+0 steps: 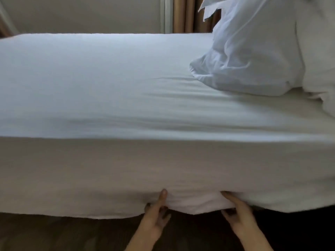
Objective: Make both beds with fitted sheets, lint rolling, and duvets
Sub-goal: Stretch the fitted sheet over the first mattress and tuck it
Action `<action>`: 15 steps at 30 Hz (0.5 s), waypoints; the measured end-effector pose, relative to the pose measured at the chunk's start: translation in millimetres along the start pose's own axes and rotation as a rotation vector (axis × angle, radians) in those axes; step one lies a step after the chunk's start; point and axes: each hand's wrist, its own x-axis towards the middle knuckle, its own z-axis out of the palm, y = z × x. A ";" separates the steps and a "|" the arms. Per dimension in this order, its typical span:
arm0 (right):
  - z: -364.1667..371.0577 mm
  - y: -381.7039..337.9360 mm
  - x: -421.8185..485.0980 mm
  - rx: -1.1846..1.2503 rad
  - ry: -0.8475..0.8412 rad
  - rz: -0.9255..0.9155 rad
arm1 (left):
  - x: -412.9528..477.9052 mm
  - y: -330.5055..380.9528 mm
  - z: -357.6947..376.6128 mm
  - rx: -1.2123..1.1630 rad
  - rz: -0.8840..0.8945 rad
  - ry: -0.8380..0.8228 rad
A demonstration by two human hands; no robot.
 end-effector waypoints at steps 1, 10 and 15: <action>-7.6 7.2 4.6 0.033 -0.021 -0.027 | 6.7 -7.8 -5.3 -0.054 0.014 -0.021; -26.4 7.6 -40.3 0.264 -0.221 -0.105 | -16.1 -46.2 18.8 -0.358 0.039 -0.138; -38.3 15.4 -45.5 0.436 -0.215 0.072 | -40.0 -65.8 7.9 -0.319 -0.019 0.004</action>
